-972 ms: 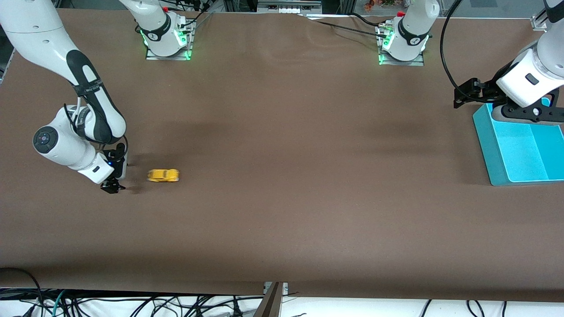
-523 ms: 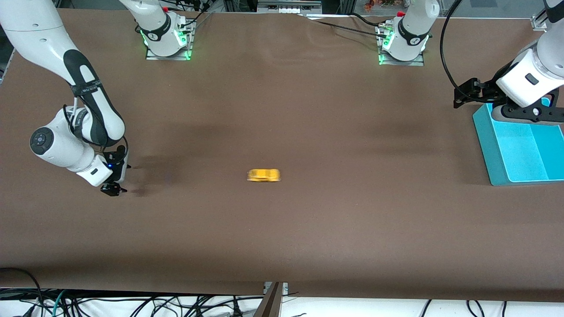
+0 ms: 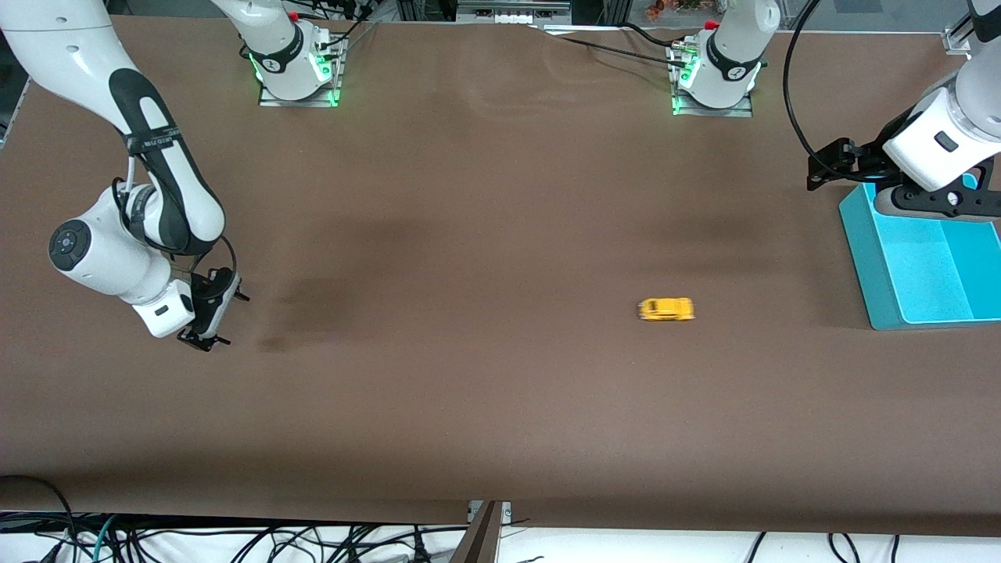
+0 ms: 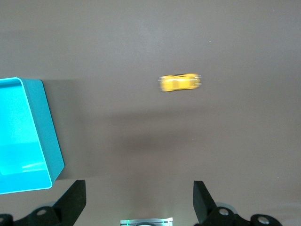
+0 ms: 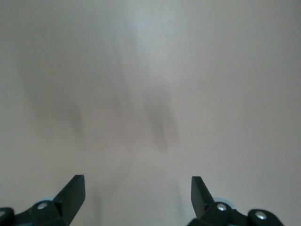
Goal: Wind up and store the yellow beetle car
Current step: 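Release the car to roll toward the cyan tray while the right gripper withdraws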
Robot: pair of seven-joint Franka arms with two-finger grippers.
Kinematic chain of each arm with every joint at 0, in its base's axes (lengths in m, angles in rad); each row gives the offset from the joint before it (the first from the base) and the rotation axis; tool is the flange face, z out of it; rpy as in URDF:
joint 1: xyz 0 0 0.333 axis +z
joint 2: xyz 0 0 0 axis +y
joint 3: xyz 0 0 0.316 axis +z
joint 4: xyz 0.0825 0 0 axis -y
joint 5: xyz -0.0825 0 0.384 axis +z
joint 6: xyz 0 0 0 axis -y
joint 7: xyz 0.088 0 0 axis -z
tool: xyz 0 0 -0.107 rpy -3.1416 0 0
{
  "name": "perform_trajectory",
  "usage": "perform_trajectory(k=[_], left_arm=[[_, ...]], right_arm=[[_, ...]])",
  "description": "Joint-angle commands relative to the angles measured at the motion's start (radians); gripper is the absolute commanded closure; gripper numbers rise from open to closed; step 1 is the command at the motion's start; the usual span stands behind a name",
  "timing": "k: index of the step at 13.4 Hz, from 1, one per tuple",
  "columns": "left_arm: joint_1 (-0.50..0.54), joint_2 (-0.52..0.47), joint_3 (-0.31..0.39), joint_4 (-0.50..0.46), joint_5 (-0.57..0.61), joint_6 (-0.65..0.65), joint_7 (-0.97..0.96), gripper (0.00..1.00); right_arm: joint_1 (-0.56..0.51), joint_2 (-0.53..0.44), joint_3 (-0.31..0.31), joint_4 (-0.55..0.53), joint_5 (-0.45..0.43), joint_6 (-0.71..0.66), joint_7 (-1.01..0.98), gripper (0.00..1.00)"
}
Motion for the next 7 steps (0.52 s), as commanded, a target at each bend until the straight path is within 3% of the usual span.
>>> perform_trajectory(k=[1, 7], left_arm=[[0.023, -0.025, -0.008, -0.024, -0.021, -0.003, 0.0, 0.0], [0.024, 0.032, -0.008, -0.021, -0.005, 0.005, 0.005, 0.0]], right_arm=[[0.03, -0.037, 0.003, 0.031, 0.009, -0.101, 0.18, 0.0], [0.1, -0.042, 0.001, 0.178, -0.034, -0.331, 0.639, 0.0]])
